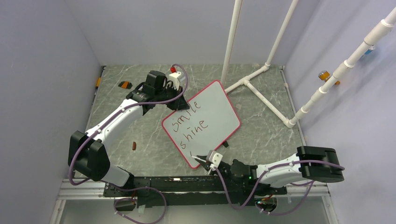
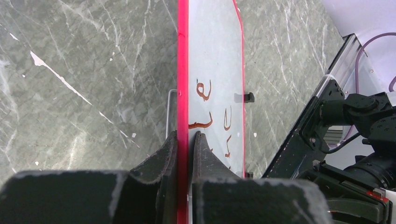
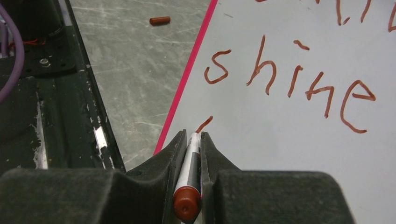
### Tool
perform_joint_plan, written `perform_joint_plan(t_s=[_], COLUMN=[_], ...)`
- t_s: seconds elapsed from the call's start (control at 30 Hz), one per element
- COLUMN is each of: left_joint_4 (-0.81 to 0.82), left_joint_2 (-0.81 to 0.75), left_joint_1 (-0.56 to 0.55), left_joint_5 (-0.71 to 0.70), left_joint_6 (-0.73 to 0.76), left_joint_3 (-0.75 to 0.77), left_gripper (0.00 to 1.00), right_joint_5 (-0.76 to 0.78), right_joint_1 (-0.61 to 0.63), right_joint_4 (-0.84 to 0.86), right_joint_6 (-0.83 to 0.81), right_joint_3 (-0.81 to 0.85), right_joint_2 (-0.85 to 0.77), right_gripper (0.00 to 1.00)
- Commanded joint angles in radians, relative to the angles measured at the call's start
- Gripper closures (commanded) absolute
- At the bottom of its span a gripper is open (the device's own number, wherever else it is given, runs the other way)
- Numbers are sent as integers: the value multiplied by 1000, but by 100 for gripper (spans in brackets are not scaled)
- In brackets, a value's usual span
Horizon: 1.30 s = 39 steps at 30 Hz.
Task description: Write a sentence on the whiteboard
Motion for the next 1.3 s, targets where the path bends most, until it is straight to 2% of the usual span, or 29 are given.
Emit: perform_joint_plan(t_s=[0.0,0.33,1.27], left_joint_4=[54,55,54], left_joint_2=[-20,-21,-22], left_joint_1=[21,20,22], left_joint_5=[-138,-134,-128], left_joint_6=[82,80,82], left_joint_3=[7,5,9], left_gripper=[100,100,100], right_joint_5=[19,59,216], right_joint_1=[20,56,54], right_joint_4=[-89,-89,20], right_joint_6=[56,51,-73], right_joint_3=[14,34,97], right_joint_2=[-32,14,122], right_gripper=[100,100,100])
